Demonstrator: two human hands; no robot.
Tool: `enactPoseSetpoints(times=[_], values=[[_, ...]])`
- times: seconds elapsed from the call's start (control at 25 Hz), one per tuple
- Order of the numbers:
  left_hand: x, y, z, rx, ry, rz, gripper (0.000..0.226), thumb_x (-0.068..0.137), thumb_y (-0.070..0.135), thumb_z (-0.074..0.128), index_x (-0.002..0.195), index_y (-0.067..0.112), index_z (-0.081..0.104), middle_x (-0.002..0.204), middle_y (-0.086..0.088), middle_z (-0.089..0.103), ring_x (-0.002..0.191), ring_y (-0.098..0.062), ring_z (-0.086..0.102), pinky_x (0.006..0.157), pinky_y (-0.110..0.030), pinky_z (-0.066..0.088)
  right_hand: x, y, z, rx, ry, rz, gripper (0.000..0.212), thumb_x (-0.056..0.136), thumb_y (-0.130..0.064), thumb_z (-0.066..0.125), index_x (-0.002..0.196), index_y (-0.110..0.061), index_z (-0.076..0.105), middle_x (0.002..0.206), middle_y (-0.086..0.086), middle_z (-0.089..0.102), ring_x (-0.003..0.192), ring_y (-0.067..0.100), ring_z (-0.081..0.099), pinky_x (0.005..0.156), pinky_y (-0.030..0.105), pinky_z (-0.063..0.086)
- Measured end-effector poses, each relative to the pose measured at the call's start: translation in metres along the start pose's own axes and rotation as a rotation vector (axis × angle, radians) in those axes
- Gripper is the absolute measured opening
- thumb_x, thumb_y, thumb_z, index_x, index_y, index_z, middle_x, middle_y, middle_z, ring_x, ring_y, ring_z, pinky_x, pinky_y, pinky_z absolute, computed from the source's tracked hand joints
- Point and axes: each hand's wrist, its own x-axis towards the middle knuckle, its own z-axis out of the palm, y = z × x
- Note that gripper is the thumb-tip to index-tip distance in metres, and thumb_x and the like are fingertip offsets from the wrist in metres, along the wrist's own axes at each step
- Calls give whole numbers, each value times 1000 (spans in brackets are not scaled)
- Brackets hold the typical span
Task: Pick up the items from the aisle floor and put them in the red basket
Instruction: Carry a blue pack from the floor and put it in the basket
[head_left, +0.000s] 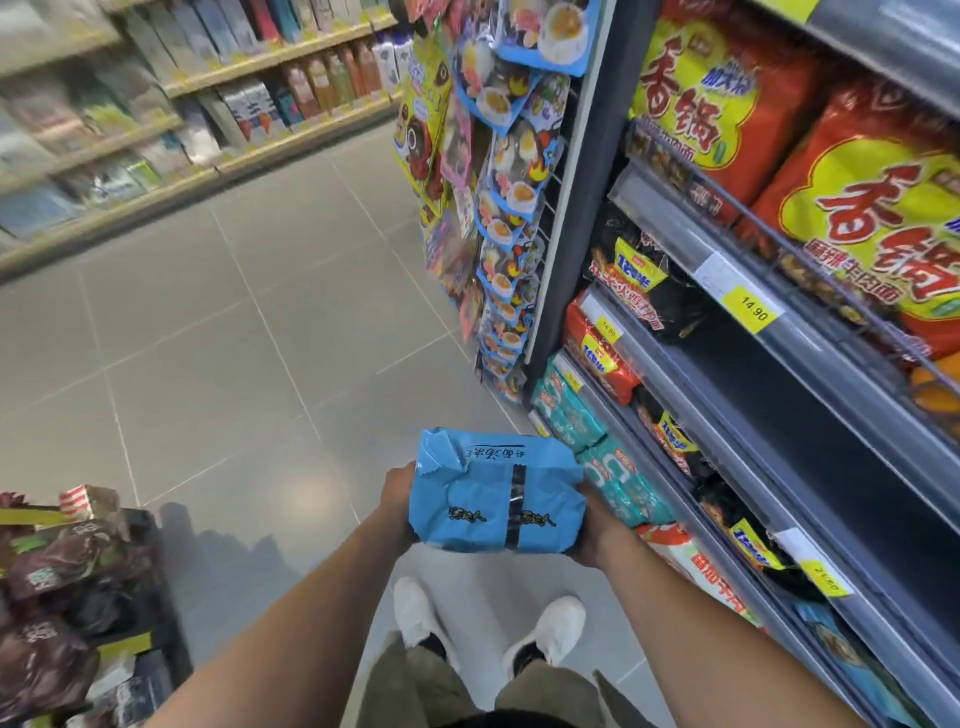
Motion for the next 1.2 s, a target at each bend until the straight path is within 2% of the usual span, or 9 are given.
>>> enactPoseSetpoints(times=[0.12, 0.24, 0.28, 0.52, 0.68, 0.84, 0.96, 1.08, 1.2], values=[[-8, 7, 24, -9, 38, -34, 27, 67, 17, 71, 91, 7, 62, 94, -17, 65, 93, -35, 60, 97, -55, 50, -6, -7, -18, 17, -18, -20, 50, 103, -58, 42, 103, -15, 69, 79, 7, 80, 66, 23, 76, 53, 32, 59], [-13, 8, 53, 56, -16, -12, 7, 97, 15, 56, 91, 12, 60, 94, -13, 63, 86, -31, 61, 98, -54, 49, -10, -9, -42, 72, 2, -50, 48, 102, -56, 47, 113, -14, 70, 87, 9, 80, 73, 26, 77, 51, 34, 60], [-14, 9, 64, 88, -35, -16, 18, 103, 12, 46, 91, 14, 59, 95, -11, 61, 85, -29, 61, 97, -52, 49, -11, -10, -51, 91, 22, -56, 49, 101, -56, 48, 114, -14, 70, 88, 10, 80, 73, 27, 77, 51, 34, 60], [4, 26, 130, 257, -72, -69, 12, 97, 6, 54, 89, 1, 61, 99, -24, 62, 92, -37, 57, 87, -52, 48, -28, -7, -99, 354, 129, -115, 44, 100, -51, 51, 101, -13, 72, 87, 11, 80, 72, 28, 76, 66, 40, 61], [11, 39, 183, 442, -214, -91, 24, 103, 23, 48, 94, 4, 61, 95, -24, 64, 86, -38, 61, 81, -47, 49, -44, 16, -110, 628, 253, -190, 53, 101, -55, 50, 117, -10, 72, 94, 14, 80, 75, 30, 77, 67, 41, 61], [2, 28, 229, 569, -386, -193, 40, 99, 40, 41, 99, 7, 63, 74, -20, 70, 75, -40, 64, 72, -40, 51, -63, 65, -115, 854, 361, -250, 58, 100, -56, 47, 128, -10, 71, 119, 18, 75, 108, 38, 72, 91, 53, 58], [-36, 5, 255, 745, -544, -178, 35, 100, 28, 36, 83, 9, 59, 57, -15, 68, 49, -30, 66, 49, -28, 51, -96, 113, -119, 1031, 399, -284, 55, 103, -54, 44, 123, -11, 72, 112, 15, 78, 94, 33, 76, 74, 42, 60], [-88, -33, 270, 991, -671, -129, 29, 83, 43, 52, 82, 15, 60, 68, -11, 72, 61, -28, 69, 64, -31, 51, -141, 176, -120, 1181, 494, -361, 41, 106, -43, 43, 111, -14, 72, 94, 9, 80, 77, 26, 78, 59, 33, 59], [-147, -84, 281, 1157, -835, -9, 25, 103, 21, 46, 82, 14, 55, 75, -10, 67, 63, -20, 62, 60, -24, 47, -193, 239, -112, 1216, 652, -529, 36, 106, -41, 48, 120, -18, 72, 109, 10, 79, 94, 29, 77, 77, 42, 60]])
